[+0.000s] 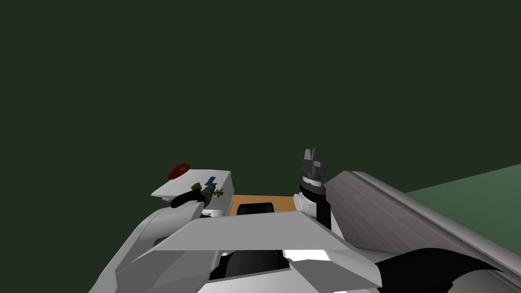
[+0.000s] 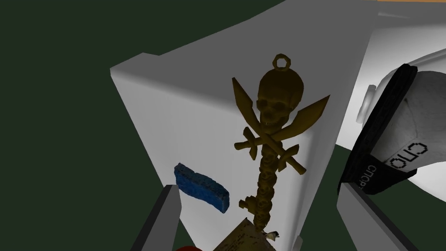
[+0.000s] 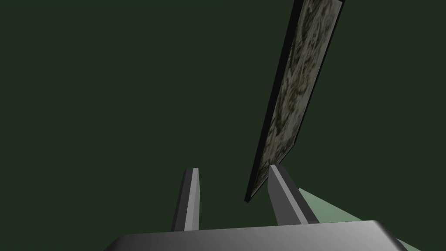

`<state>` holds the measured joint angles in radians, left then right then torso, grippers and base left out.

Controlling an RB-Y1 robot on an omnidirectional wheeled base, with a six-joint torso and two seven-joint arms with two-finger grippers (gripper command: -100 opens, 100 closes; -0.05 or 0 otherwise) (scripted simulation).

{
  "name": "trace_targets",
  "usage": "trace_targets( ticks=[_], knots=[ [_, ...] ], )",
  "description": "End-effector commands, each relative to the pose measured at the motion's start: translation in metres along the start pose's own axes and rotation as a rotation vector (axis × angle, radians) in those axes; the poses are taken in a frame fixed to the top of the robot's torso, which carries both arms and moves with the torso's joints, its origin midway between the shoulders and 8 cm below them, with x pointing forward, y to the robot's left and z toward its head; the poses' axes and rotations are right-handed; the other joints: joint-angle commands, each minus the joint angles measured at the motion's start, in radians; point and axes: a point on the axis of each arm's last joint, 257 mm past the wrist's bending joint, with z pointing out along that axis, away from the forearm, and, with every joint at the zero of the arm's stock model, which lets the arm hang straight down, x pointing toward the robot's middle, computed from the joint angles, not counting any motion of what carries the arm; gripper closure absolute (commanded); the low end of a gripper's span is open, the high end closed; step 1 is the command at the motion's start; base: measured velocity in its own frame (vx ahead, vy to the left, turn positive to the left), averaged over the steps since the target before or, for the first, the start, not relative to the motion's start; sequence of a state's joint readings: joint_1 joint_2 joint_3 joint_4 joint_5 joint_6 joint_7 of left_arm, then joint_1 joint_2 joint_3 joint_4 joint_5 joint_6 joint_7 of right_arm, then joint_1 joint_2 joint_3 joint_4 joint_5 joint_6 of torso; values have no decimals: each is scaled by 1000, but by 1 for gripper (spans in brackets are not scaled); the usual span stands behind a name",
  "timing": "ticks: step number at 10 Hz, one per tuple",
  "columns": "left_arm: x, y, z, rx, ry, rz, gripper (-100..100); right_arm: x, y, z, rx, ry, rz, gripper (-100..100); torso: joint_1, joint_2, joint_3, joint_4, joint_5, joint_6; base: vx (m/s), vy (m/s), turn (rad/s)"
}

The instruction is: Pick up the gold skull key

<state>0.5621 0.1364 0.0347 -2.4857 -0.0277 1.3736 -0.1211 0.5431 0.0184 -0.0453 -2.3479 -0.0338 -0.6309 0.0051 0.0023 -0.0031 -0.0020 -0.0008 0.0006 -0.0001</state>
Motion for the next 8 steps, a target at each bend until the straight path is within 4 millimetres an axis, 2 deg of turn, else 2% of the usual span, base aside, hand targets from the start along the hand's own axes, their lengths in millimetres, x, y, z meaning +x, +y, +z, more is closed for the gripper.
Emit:
trace_targets(
  ticks=[1, 2, 8],
  knots=[
    [6, 11, -3, -41, 20, -31, -100, 0, 0, 0, 0, 0, 0, 0, 0, 0, 0, 0, 0, 0, 65, 73, -15],
    [7, 13, -4, -49, 21, -31, -100, 0, 0, 0, 0, 0, 0, 0, 2, -1, 0, 0, 0, 0, 45, 58, -11],
    [38, 37, -28, -146, 105, -174, -100, 0, 0, 0, 0, 0, 0, 0, 0, 1, 0, 0, 0, 0, 48, 50, -10]
  ],
)
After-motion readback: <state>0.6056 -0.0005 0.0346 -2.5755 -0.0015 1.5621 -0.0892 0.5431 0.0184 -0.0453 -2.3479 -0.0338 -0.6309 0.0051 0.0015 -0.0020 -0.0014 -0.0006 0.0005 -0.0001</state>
